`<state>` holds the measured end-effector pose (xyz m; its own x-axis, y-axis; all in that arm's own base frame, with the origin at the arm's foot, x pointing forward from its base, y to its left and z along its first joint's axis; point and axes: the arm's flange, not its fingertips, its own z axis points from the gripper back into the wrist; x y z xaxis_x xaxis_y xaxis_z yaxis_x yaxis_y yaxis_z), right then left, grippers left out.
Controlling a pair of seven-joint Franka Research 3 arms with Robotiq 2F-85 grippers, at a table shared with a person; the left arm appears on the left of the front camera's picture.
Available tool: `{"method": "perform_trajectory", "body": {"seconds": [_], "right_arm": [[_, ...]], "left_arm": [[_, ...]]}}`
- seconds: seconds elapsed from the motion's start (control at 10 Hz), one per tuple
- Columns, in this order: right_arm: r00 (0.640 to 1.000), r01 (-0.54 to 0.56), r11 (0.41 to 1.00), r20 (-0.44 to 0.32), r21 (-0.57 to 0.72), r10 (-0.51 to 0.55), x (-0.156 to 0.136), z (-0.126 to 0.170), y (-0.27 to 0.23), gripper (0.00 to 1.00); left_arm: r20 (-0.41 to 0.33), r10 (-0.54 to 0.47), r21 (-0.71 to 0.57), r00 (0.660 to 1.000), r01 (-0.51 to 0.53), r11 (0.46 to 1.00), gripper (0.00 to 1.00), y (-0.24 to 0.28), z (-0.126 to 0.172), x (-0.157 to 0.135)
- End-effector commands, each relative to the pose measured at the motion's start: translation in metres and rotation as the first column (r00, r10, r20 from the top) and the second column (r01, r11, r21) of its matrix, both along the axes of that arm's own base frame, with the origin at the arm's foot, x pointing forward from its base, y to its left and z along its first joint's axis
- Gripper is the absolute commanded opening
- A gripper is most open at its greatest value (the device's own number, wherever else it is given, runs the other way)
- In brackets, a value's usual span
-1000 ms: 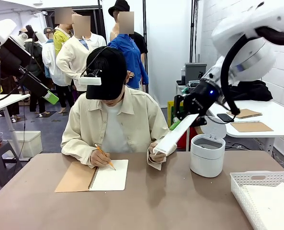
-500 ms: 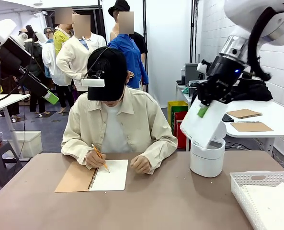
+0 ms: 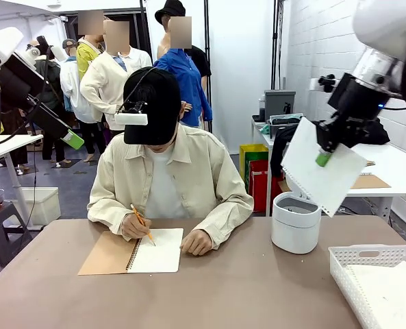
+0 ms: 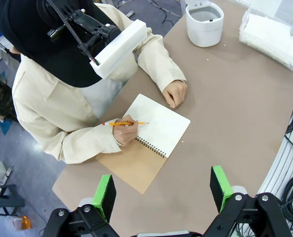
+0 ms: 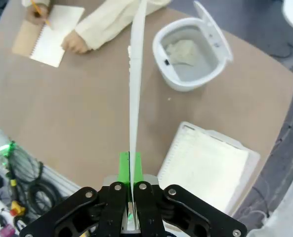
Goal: Sort the paper based on its condition.
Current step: If a person hands you a paper, place it in the Organizing basket , and if it's crumpled, put it in the Trash can.
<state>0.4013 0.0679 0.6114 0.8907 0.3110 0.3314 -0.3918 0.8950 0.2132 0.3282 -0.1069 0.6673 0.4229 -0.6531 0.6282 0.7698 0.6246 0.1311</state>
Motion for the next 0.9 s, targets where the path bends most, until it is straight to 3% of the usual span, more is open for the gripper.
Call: {"method": "perform_trajectory", "body": {"seconds": [0.0,0.4,0.5,0.7,0.8], "right_arm": [[0.998,0.041,0.993,0.056,-0.114,-0.035,-0.022,-0.019,-0.019,0.00],[0.979,0.172,0.949,-0.060,-0.263,-0.194,-0.027,-0.062,-0.048,0.00],[0.969,0.177,0.943,-0.115,-0.282,-0.217,-0.028,-0.074,-0.051,0.00],[0.940,0.245,0.917,-0.154,-0.315,-0.304,-0.025,-0.088,-0.056,0.00],[0.971,0.178,0.942,-0.106,-0.284,-0.215,-0.029,-0.080,-0.057,0.00]], "left_arm": [[0.002,0.004,-0.004,1.000,-0.004,1.000,1.00,0.000,0.001,0.001],[0.002,0.004,-0.004,1.000,-0.004,1.000,1.00,0.000,0.001,0.001],[0.002,0.004,-0.004,1.000,-0.004,1.000,1.00,0.000,0.001,0.001],[0.002,0.004,-0.004,1.000,-0.004,1.000,1.00,0.000,0.001,0.001],[0.002,0.004,-0.004,1.000,-0.004,1.000,1.00,0.000,0.001,0.001]]}}
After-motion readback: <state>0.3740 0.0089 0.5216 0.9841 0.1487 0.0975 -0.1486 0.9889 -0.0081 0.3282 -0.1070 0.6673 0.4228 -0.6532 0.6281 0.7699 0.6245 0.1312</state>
